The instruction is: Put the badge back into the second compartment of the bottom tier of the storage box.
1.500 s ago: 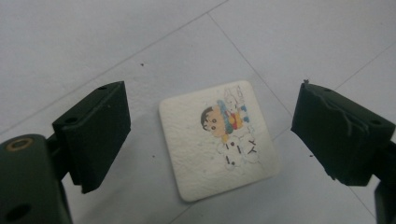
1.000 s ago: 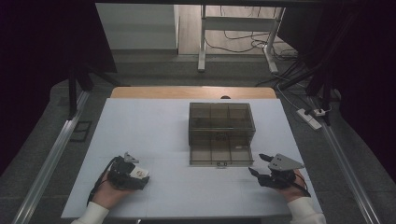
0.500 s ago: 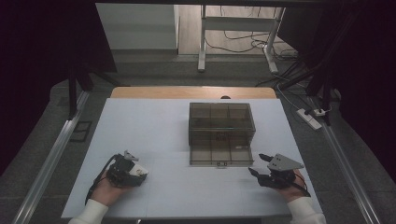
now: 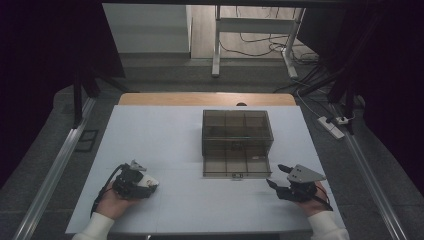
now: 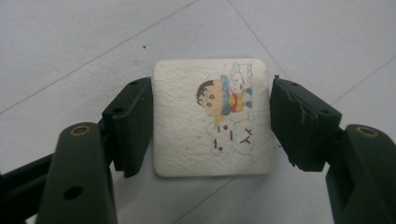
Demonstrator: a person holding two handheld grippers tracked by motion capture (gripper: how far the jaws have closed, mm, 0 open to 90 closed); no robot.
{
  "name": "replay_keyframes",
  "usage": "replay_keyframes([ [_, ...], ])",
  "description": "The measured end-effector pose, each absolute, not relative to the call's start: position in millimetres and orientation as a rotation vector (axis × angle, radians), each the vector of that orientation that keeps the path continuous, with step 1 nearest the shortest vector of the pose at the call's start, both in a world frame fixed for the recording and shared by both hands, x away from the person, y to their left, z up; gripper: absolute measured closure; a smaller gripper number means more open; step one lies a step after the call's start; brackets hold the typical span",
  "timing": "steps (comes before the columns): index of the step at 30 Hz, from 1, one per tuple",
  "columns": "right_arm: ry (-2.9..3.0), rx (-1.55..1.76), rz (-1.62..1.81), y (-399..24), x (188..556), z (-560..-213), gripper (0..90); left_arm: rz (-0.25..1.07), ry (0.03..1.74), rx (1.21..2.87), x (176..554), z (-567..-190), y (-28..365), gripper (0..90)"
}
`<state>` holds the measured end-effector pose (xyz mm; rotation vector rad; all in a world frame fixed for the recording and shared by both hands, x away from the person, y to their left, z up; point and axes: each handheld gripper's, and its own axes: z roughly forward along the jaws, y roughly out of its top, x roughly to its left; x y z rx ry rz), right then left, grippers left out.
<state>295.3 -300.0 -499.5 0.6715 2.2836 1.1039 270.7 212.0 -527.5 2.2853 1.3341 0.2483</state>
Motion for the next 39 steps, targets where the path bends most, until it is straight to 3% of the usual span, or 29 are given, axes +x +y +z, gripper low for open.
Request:
replay_keyframes([
  [13,2.276,0.681,1.108,-301.8,295.8,-499.1,33.1,0.258,1.288,2.093,265.9,-513.4,220.4,33.5],
  [39,2.279,0.681,1.106,-302.0,297.1,-500.5,33.0,0.293,1.150,1.936,269.5,-495.7,212.8,33.5],
])
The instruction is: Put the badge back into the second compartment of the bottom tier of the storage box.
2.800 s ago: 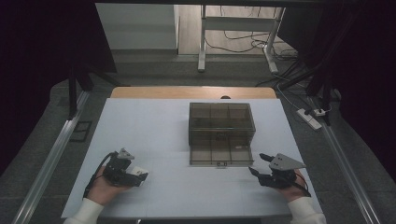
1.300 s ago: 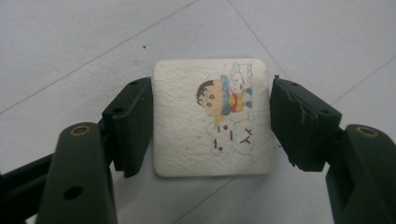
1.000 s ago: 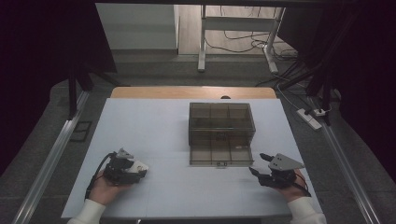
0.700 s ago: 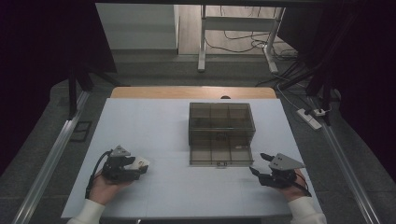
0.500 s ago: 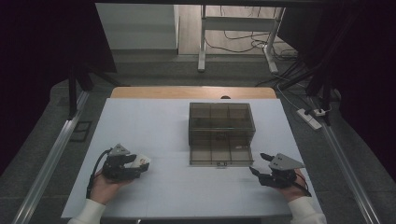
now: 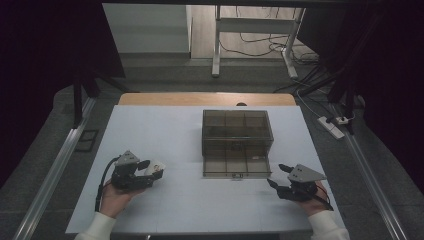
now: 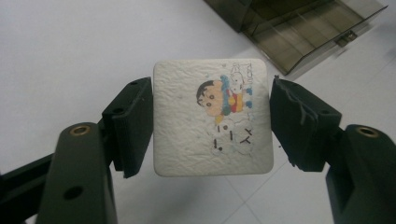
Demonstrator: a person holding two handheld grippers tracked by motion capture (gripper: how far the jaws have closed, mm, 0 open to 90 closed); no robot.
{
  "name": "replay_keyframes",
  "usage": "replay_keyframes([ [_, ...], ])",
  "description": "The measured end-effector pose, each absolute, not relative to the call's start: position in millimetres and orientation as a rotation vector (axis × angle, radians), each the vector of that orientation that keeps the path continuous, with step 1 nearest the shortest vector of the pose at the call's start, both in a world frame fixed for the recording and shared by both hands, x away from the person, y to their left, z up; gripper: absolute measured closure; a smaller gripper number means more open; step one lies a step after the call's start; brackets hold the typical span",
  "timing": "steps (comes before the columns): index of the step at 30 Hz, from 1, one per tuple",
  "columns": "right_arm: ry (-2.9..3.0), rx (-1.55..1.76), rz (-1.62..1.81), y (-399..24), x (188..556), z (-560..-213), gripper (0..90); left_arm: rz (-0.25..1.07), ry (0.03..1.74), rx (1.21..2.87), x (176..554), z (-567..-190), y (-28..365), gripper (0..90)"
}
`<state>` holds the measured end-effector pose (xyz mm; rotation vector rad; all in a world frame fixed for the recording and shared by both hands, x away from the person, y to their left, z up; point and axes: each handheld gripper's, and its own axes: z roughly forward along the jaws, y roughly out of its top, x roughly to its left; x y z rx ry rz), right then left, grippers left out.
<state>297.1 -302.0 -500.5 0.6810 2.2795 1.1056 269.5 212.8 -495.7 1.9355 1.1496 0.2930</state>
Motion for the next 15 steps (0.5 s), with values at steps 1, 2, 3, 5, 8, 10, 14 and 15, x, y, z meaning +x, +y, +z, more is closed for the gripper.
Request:
replay_keyframes([
  [1,2.280,0.682,1.106,-302.1,297.2,-500.5,32.9,0.296,1.143,1.934,269.9,-495.1,212.1,33.5],
  [2,2.279,0.682,1.106,-302.2,297.3,-500.5,33.0,0.298,1.139,1.929,270.4,-494.6,211.2,33.5],
  [3,2.279,0.682,1.106,-302.2,297.3,-500.5,33.0,0.298,1.139,1.929,270.4,-494.6,211.2,33.4],
  [5,2.277,0.684,1.108,-302.6,297.3,-500.3,32.9,0.297,1.132,1.923,271.4,-493.7,209.6,33.4],
  [8,2.275,0.688,1.110,-303.0,297.3,-500.1,32.9,0.289,1.118,1.918,273.0,-492.8,207.3,33.4],
  [10,2.275,0.687,1.110,-303.0,297.2,-500.1,32.9,0.287,1.111,1.915,274.5,-491.7,205.4,33.4],
  [14,2.277,0.689,1.106,-303.3,297.6,-500.5,32.9,0.287,1.081,1.908,279.7,-486.0,198.5,33.4],
  [15,2.277,0.688,1.105,-303.5,297.7,-500.5,32.9,0.286,1.072,1.909,281.0,-484.7,196.8,33.4],
])
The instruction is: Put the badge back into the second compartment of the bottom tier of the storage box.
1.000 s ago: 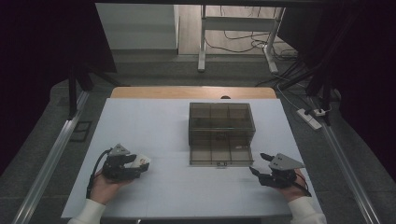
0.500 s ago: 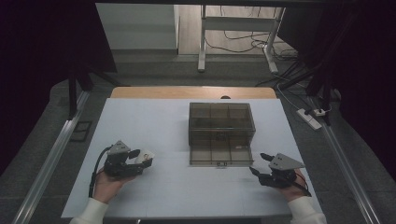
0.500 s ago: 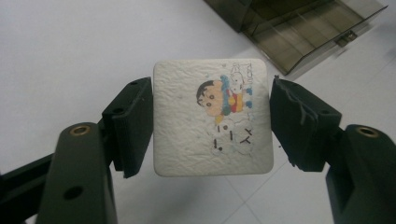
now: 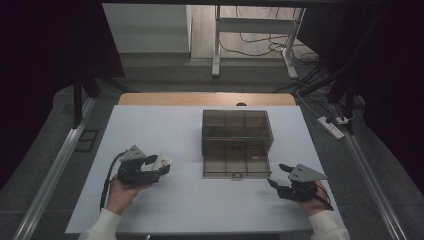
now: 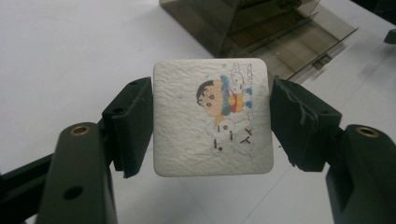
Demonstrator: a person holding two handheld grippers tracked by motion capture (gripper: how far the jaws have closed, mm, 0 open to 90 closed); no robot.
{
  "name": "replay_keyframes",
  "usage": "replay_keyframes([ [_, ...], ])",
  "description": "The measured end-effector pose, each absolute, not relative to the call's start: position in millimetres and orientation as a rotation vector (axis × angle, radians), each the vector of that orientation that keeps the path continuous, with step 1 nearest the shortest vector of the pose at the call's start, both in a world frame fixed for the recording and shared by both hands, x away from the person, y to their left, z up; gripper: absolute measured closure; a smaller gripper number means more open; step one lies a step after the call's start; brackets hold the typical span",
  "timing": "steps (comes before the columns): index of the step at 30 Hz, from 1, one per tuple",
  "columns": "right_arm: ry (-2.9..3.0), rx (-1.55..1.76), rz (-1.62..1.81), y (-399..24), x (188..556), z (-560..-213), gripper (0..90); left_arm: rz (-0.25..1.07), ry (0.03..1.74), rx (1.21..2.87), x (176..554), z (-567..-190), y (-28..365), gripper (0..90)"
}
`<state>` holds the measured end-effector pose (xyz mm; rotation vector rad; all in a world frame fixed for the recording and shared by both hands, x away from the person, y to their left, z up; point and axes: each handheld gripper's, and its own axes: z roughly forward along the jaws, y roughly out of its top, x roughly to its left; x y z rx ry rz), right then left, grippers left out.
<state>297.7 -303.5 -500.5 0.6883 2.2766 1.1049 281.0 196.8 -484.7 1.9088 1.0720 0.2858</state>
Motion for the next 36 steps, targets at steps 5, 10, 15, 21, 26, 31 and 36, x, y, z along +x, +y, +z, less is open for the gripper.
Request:
replay_keyframes([
  [5,2.275,0.691,1.100,-303.9,297.8,-500.3,32.9,0.260,1.039,1.918,286.1,-480.8,186.8,33.4],
  [10,2.279,0.689,1.102,-303.8,297.9,-500.8,32.8,0.260,1.020,1.928,289.0,-478.5,179.6,33.5],
  [15,2.272,0.698,1.109,-305.9,297.9,-499.9,32.8,0.248,0.996,1.923,295.5,-476.3,170.1,33.4],
  [21,2.275,0.704,1.105,-306.3,298.5,-500.7,32.8,0.247,0.971,1.912,299.4,-471.9,162.5,33.4],
  [26,2.267,0.706,1.109,-307.6,298.5,-499.8,32.7,0.239,0.961,1.903,305.1,-468.3,155.9,33.4],
  [31,2.268,0.711,1.103,-308.2,298.5,-499.9,32.7,0.226,0.952,1.902,309.2,-466.4,151.4,33.4],
  [36,2.280,0.706,1.098,-306.4,298.7,-502.1,32.7,0.220,0.949,1.903,311.9,-464.9,147.6,33.4],
])
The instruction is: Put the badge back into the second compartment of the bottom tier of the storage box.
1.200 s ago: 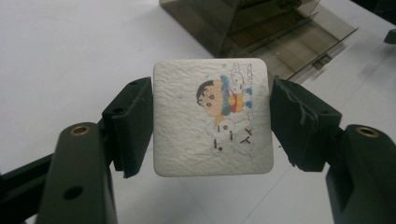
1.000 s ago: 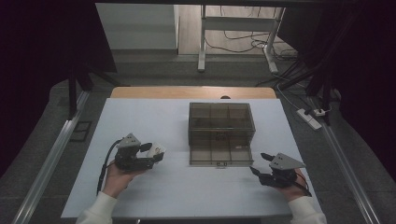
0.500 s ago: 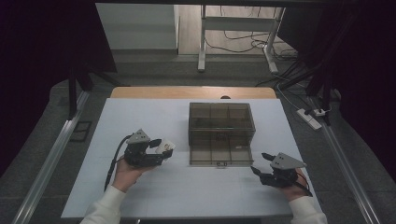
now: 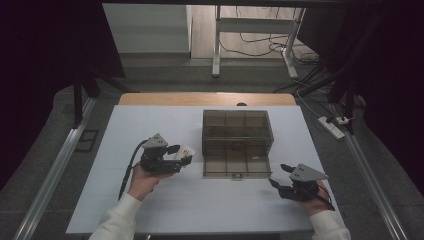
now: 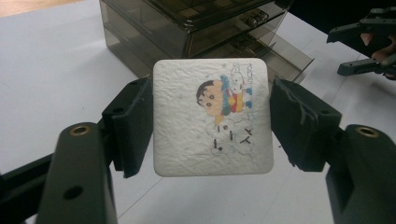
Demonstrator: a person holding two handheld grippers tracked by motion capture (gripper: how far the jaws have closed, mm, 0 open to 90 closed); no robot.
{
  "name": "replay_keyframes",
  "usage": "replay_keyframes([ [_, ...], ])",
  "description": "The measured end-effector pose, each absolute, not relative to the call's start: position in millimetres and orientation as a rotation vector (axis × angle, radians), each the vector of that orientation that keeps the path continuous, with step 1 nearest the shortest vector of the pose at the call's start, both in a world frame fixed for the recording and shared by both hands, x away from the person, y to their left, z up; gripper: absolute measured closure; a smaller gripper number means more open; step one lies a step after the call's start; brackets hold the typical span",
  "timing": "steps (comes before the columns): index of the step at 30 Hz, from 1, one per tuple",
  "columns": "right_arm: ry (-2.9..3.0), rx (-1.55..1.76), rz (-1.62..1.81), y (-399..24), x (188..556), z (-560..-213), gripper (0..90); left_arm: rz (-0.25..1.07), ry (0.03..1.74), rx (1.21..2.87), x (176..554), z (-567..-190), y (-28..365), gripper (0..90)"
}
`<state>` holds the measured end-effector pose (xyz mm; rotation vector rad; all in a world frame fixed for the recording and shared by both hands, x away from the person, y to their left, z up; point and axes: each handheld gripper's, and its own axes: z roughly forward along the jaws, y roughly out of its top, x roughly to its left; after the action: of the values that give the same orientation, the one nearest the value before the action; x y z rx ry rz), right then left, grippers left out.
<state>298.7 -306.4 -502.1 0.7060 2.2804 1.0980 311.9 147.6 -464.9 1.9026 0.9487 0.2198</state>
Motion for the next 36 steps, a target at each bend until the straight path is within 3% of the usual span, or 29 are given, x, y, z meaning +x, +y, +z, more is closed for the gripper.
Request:
replay_keyframes([
  [36,2.280,0.704,1.099,-307.1,299.3,-502.6,32.8,0.191,0.884,1.902,332.0,-461.3,109.1,33.4],
])
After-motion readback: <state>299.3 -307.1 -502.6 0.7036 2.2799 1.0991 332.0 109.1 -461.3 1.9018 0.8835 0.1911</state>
